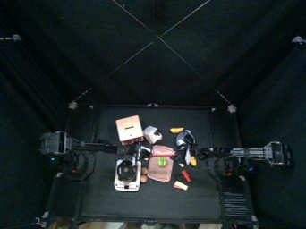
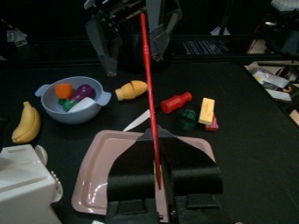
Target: Grab knife
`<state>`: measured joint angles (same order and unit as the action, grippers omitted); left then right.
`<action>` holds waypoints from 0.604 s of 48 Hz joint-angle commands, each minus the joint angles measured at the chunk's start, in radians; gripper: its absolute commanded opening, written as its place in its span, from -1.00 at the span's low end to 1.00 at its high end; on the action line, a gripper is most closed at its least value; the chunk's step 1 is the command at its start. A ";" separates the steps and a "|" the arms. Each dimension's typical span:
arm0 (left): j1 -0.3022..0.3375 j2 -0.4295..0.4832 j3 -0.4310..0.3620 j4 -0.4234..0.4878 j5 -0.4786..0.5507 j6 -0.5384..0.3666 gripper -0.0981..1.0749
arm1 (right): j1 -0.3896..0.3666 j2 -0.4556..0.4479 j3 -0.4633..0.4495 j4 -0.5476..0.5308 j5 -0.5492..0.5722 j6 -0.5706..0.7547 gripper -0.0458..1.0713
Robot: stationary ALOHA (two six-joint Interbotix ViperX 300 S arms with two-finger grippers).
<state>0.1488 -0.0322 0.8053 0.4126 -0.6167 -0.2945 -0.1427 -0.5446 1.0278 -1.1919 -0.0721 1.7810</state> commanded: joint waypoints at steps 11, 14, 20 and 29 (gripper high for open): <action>-0.005 -0.015 0.000 -0.009 -0.008 -0.005 -0.39 | 0.097 -0.069 -0.028 0.104 0.057 0.006 0.89; -0.011 -0.017 0.000 -0.015 -0.006 -0.003 -0.39 | 0.118 -0.091 -0.025 0.176 0.107 0.006 0.89; -0.018 -0.017 0.002 -0.017 -0.006 -0.003 -0.39 | 0.186 -0.156 -0.031 0.328 0.238 -0.005 0.89; -0.021 -0.017 0.002 -0.015 -0.008 0.000 -0.39 | 0.281 -0.230 -0.103 0.388 0.426 -0.008 0.89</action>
<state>0.1273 -0.0337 0.8176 0.3973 -0.6167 -0.2961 0.0982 -0.7501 0.9848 -0.8222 0.2730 1.7779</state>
